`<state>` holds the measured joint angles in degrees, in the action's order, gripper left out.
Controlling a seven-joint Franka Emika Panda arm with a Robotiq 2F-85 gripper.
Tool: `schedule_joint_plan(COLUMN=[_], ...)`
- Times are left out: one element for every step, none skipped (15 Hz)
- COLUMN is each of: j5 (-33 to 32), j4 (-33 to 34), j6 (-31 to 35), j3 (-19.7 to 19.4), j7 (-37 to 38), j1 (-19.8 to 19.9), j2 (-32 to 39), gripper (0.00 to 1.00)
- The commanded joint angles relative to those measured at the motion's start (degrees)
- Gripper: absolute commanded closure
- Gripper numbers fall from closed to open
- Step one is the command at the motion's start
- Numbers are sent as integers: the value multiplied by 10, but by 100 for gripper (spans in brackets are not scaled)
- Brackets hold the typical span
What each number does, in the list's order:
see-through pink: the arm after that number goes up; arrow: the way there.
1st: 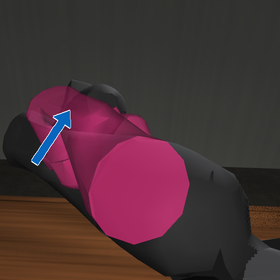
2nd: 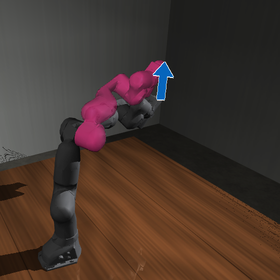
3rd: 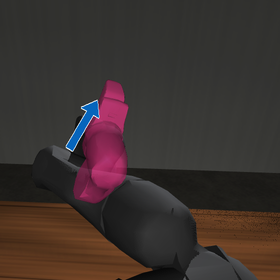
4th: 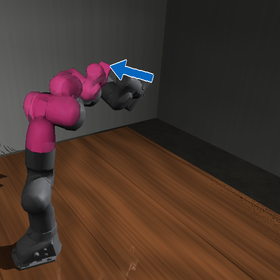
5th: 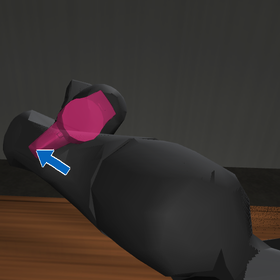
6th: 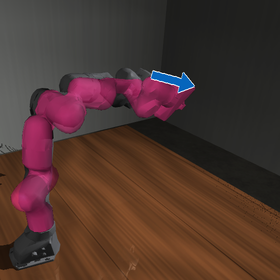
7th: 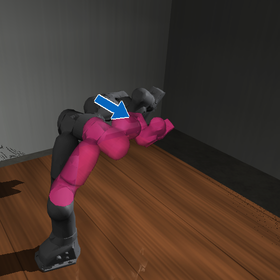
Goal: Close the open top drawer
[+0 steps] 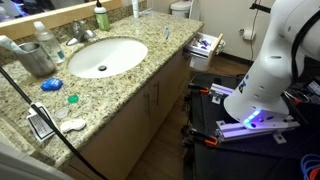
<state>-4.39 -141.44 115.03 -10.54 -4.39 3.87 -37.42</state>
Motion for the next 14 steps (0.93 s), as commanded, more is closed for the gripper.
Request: schedule_joint_plan(j5=[19, 21, 20, 18, 8, 1, -13, -22, -36, -49, -68, -45, -47, -46], j4=[89, 110, 134, 157, 176, 190, 205, 216, 225, 235, 239, 207, 211, 211], j6=[-13, -22, -31, -38, -46, -46, -53, -52, -50, -58, -86, -43, -46, -45], j3=[-63, -84, -102, -119, -135, -152, -167, -182, -195, -202, -205, -195, -199, -199], j7=[-9, -11, -10, -10, -11, -13, -18, -23, -26, -22, -35, -23, -27, -27], j1=[53, 69, 86, 101, 119, 136, 153, 169, 186, 199, 209, 201, 209, 209], j2=[95, 115, 137, 161, 182, 206, 231, 254, 276, 292, 296, 264, 275, 276], gripper=[0, 0, 0, 0, 0, 0, 0, 0, 0, 0, 0, 0, 0, 0])
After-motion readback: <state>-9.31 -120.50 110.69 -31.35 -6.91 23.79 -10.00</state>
